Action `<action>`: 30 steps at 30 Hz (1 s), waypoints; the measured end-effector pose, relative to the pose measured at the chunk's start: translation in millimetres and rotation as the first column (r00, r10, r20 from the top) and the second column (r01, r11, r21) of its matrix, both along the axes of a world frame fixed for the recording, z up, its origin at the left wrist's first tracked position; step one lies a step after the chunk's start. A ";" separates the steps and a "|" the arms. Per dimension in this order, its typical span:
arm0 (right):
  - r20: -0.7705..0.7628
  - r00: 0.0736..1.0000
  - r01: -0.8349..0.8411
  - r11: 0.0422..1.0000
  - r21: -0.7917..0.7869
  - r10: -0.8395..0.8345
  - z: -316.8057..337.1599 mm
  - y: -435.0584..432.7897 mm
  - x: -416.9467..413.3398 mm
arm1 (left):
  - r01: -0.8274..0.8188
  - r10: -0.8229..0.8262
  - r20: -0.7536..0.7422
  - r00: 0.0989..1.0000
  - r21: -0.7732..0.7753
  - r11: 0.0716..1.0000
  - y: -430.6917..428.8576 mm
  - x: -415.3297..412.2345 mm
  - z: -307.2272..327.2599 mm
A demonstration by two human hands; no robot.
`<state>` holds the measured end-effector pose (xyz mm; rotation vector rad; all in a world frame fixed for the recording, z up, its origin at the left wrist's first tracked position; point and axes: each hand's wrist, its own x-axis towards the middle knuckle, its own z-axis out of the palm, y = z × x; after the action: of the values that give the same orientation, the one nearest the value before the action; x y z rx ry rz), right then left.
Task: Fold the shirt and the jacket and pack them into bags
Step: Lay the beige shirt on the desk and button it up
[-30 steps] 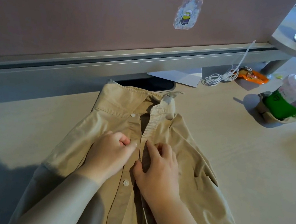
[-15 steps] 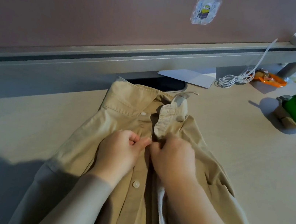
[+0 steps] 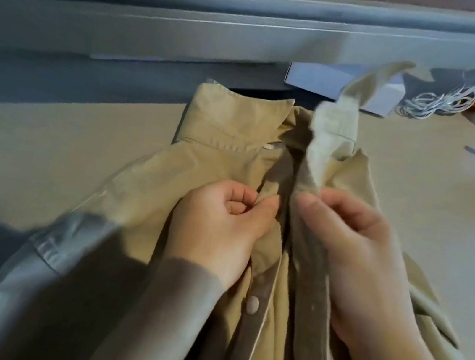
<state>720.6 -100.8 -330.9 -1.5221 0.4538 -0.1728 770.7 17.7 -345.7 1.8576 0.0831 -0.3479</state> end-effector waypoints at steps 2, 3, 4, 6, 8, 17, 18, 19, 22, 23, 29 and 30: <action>0.013 1.000 0.016 0.972 -0.234 -0.013 -2.8 7.7 5.7 | -0.022 0.005 -0.112 0.994 -0.146 0.989 3.5 -0.1 -0.3; 0.013 1.000 0.019 0.967 -0.253 -0.017 -2.6 10.7 7.0 | -0.032 -0.003 -0.168 0.986 -0.204 0.979 4.8 -0.2 -1.4; 0.007 1.000 0.024 0.968 -0.248 -0.023 -4.3 11.3 8.1 | -0.039 -0.014 -0.212 0.977 -0.242 0.970 5.9 -0.2 -2.3; -0.010 1.000 0.016 0.978 -0.209 -0.018 -5.4 10.8 7.8 | -0.042 -0.036 -0.260 0.965 -0.288 0.957 8.1 0.7 -3.8; -0.035 0.999 0.011 0.991 -0.136 -0.016 -4.3 7.8 6.9 | -0.048 -0.056 -0.294 0.954 -0.334 0.942 8.6 1.8 -1.1; -0.083 0.996 -0.019 0.998 -0.061 0.014 0.7 4.0 5.0 | -0.103 -0.055 -0.344 0.937 -0.425 0.899 8.9 1.3 4.1; -0.078 0.997 -0.017 0.997 -0.076 0.011 0.0 4.1 4.6 | -0.104 -0.054 -0.343 0.938 -0.425 0.899 8.7 0.7 4.9; -0.073 0.997 -0.019 0.997 -0.077 0.013 0.1 4.2 3.9 | -0.098 -0.055 -0.336 0.940 -0.422 0.901 8.1 0.0 5.5; -0.048 0.999 -0.012 0.999 -0.032 0.011 0.4 4.2 2.9 | -0.081 -0.049 -0.305 0.951 -0.399 0.913 5.4 -0.8 7.3; -0.042 0.999 -0.008 1.000 -0.015 0.007 -0.5 4.1 2.7 | -0.078 -0.042 -0.294 0.955 -0.386 0.919 4.6 -0.6 7.2; 0.021 0.999 -0.036 0.997 -0.074 0.038 1.6 5.1 2.3 | -0.050 0.002 -0.175 0.985 -0.273 0.961 2.6 -1.3 7.2; 0.040 0.996 -0.069 0.985 -0.156 0.076 2.5 4.4 1.7 | -0.059 0.014 -0.170 0.985 -0.265 0.962 2.1 -1.5 7.1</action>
<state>722.2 -96.4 -328.4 -1.6809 0.3542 -0.1892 769.2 19.8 -338.5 1.5532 0.1758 -0.4654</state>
